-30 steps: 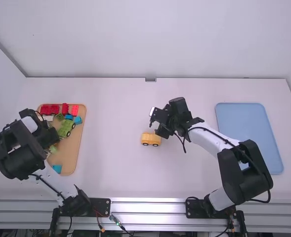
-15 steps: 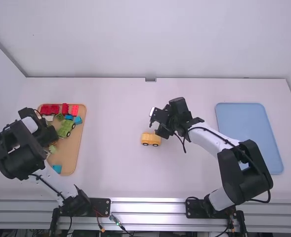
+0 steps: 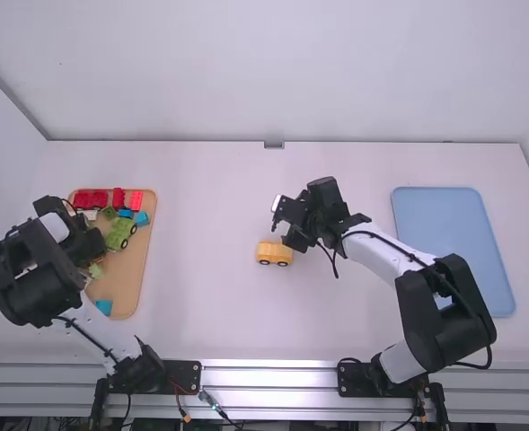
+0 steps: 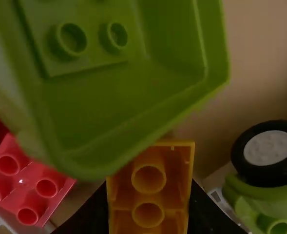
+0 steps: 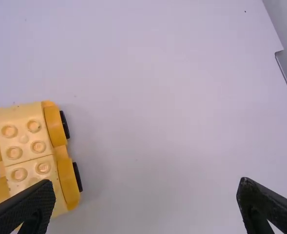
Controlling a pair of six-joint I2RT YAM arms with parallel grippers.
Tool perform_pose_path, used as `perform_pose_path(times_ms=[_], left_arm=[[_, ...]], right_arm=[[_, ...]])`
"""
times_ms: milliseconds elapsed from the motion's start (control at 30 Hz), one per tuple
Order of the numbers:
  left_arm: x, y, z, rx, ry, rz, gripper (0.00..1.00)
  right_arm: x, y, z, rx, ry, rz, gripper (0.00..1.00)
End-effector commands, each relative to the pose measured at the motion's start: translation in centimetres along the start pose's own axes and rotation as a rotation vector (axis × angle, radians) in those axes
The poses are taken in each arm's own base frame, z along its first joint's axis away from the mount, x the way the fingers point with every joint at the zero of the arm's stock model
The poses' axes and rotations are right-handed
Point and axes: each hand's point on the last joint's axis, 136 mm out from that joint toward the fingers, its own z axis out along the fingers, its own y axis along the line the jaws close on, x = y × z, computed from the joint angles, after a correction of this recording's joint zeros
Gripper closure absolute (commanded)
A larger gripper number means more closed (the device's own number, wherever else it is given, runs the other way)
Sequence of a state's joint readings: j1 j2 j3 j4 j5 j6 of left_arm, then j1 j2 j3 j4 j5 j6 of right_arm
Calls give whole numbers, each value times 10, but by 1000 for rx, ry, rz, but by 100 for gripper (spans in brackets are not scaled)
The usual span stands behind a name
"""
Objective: Assemble lego blocks to make yellow taxi
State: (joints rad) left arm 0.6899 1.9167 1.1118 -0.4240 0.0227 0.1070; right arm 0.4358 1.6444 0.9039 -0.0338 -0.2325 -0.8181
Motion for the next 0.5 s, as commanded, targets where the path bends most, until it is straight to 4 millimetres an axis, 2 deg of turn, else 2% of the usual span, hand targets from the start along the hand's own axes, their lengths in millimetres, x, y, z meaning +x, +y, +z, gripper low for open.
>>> perform_pose_path(times_ms=[0,67,267,367,400,467], left_arm=[[10,-5,9,16,24,22,73],[7,-5,6,17,13,19,73],[-7,-7,-18,14,-59,-1,75],[-18,-14,-48,53,-131,11,77],[-19,-16,-51,61,-139,13,76],[-27,-28,-75,100,-198,35,77]], right_arm=[[-10,-5,-6,13,-24,-1,1],[-10,-5,-6,13,-24,1,1],[-12,-5,-6,13,-31,1,1],[-19,-8,-6,17,-68,48,1],[-21,-9,-6,19,-74,57,1],[-31,-15,-7,37,-119,128,1]])
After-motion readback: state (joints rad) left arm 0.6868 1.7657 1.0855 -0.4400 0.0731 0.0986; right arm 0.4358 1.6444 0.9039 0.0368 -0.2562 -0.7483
